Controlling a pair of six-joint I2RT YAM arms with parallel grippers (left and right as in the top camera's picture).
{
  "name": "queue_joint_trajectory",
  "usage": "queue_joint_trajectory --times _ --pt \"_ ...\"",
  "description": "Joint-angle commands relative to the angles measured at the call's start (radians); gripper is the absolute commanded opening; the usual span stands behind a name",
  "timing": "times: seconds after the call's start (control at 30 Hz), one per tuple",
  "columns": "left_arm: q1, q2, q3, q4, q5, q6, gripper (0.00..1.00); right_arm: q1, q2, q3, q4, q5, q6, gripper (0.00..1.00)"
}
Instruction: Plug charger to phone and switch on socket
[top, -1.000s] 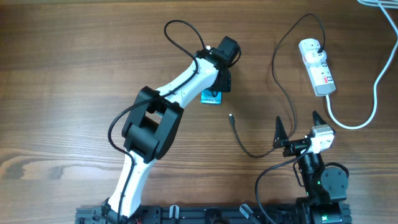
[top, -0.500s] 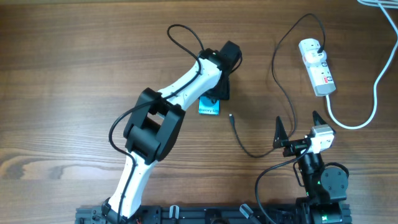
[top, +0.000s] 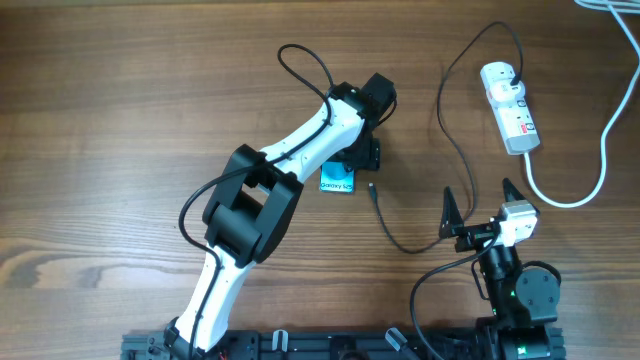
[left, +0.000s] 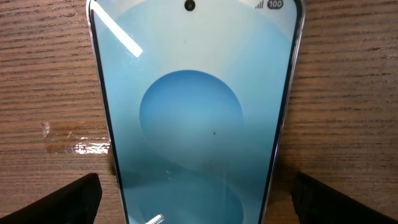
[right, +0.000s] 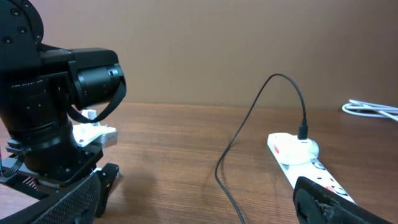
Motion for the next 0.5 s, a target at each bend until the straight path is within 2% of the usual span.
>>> queue_joint_trajectory --times 0.0,0.17,0.27,0.47 --pt "-0.005 0.04 -0.024 0.003 0.005 -0.003 0.99 0.005 0.0 -0.001 0.002 0.01 0.006 1.0" --pt "0.003 0.04 -0.024 0.011 0.004 -0.003 0.98 0.005 0.0 -0.001 0.002 0.01 0.006 1.0" --pt "0.018 0.04 -0.024 0.026 0.004 -0.003 0.91 0.005 0.0 -0.001 0.002 0.01 0.006 1.0" --pt "0.047 0.04 -0.024 0.033 0.005 -0.003 0.92 0.005 0.0 -0.001 0.002 0.01 0.006 1.0"
